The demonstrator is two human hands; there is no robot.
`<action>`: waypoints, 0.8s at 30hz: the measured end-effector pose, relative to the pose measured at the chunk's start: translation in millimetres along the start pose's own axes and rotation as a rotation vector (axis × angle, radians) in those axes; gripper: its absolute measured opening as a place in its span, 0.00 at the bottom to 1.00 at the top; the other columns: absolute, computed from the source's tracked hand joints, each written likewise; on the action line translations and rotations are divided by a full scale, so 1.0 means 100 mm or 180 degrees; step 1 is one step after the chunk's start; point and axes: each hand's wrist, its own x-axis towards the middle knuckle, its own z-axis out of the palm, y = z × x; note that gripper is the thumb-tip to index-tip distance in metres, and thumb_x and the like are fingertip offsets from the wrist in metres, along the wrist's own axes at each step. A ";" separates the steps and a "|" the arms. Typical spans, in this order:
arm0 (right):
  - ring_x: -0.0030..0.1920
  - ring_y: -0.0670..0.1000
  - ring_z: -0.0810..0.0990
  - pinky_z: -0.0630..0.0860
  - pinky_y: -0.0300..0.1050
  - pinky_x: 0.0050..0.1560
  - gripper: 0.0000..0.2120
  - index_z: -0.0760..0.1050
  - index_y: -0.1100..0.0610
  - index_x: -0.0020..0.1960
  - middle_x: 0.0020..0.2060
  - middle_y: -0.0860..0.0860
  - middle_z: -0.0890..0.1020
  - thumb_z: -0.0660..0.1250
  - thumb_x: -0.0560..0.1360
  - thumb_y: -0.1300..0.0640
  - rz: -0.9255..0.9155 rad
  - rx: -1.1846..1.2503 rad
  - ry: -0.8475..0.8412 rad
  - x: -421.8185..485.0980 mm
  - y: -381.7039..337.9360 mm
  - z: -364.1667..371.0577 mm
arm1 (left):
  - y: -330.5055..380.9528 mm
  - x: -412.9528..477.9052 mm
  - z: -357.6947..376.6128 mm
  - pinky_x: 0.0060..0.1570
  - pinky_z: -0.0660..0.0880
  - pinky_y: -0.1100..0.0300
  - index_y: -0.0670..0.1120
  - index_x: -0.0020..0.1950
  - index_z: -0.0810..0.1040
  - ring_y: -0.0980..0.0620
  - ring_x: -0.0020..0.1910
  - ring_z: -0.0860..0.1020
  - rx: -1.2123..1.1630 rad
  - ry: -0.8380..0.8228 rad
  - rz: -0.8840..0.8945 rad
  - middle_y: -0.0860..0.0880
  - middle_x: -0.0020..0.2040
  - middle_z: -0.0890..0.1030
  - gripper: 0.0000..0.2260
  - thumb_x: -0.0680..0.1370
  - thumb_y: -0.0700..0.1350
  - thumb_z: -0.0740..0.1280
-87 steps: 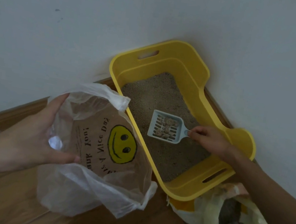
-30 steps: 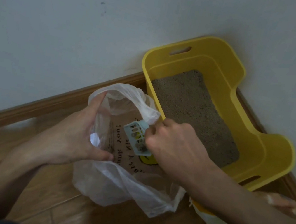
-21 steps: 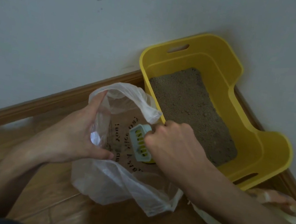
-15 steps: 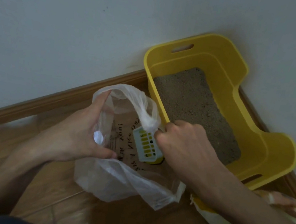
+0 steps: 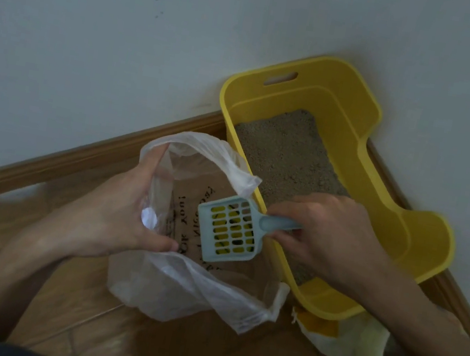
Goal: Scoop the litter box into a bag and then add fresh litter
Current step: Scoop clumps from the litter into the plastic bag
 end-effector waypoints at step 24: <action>0.43 0.60 0.81 0.74 0.48 0.40 0.11 0.83 0.48 0.52 0.41 0.56 0.84 0.74 0.71 0.48 0.1629 -0.0416 0.0100 -0.41 1.83 -0.32 | -0.05 0.01 -0.01 0.49 0.71 0.71 0.78 0.68 0.42 0.73 0.58 0.72 0.0210 0.0001 -0.0120 0.74 0.57 0.73 0.60 0.44 0.74 0.74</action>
